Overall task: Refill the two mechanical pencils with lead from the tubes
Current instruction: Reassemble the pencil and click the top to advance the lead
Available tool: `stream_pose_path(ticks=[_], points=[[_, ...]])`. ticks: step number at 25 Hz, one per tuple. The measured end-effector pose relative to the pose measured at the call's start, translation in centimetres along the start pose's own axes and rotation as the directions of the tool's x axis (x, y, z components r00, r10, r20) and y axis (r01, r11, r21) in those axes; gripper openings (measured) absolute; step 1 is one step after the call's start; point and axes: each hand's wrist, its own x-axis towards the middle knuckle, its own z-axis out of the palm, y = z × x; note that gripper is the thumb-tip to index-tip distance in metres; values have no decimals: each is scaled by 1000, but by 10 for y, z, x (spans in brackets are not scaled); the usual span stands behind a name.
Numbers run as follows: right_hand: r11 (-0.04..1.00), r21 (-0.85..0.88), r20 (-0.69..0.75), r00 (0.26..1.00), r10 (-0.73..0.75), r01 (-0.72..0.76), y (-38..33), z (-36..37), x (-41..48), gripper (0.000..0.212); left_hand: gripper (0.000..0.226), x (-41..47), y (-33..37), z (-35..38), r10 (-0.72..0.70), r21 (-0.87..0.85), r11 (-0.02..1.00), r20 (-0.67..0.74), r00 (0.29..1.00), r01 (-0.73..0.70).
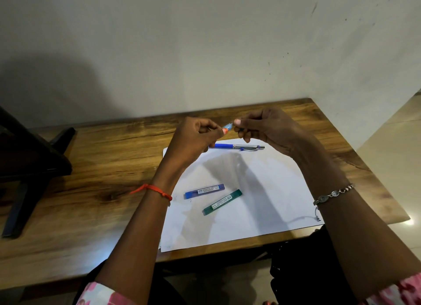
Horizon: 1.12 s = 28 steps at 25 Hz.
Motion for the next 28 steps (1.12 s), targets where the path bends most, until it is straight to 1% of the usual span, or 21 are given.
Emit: stream_pose_path(ticks=[5, 9, 14, 16, 17, 18, 20, 22, 26, 28], points=[[999, -16, -28, 999, -28, 28, -1, -1, 1, 15, 9, 0, 1, 2, -7, -24, 1000, 15, 1000, 7], [999, -42, -38, 999, -15, 14, 0, -3, 2, 17, 10, 0, 2, 6, -5, -37, 999, 28, 1000, 6], [998, -33, -210, 976, -54, 49, -1, -28, 3, 21, 12, 0, -3, -4, -40, -8, 999, 3, 999, 40], [998, -56, -178, 984, -22, 12, 0, -32, 0, 16, 13, 1, -4, -5, -47, -19, 999, 1, 999, 47], [993, -117, -132, 991, 14, -30, 1, -30, -2, 13, 13, 1, -4, -4, -53, -21, 998, 8, 999, 53], [974, -213, -83, 995, 63, -80, 3, -27, -4, 9, 13, 1, -3, -2, -58, -17, 998, 17, 998, 58], [889, -423, -13, 982, 190, -178, 5, -24, -7, 7, 13, 0, -3, 0, -58, -3, 998, 32, 998, 58], [792, -562, 3, 957, 288, -237, 6, -24, -10, 8, 13, 0, -3, -1, -54, 3, 999, 39, 998, 54], [607, -751, -60, 943, 328, -259, 11, -22, -10, 12, 11, 0, -5, -2, -51, 13, 999, 38, 998, 51], [568, -774, -87, 935, 343, -280, 12, -22, -9, 12, 11, 0, -5, -1, -49, 7, 999, 44, 998, 49]])
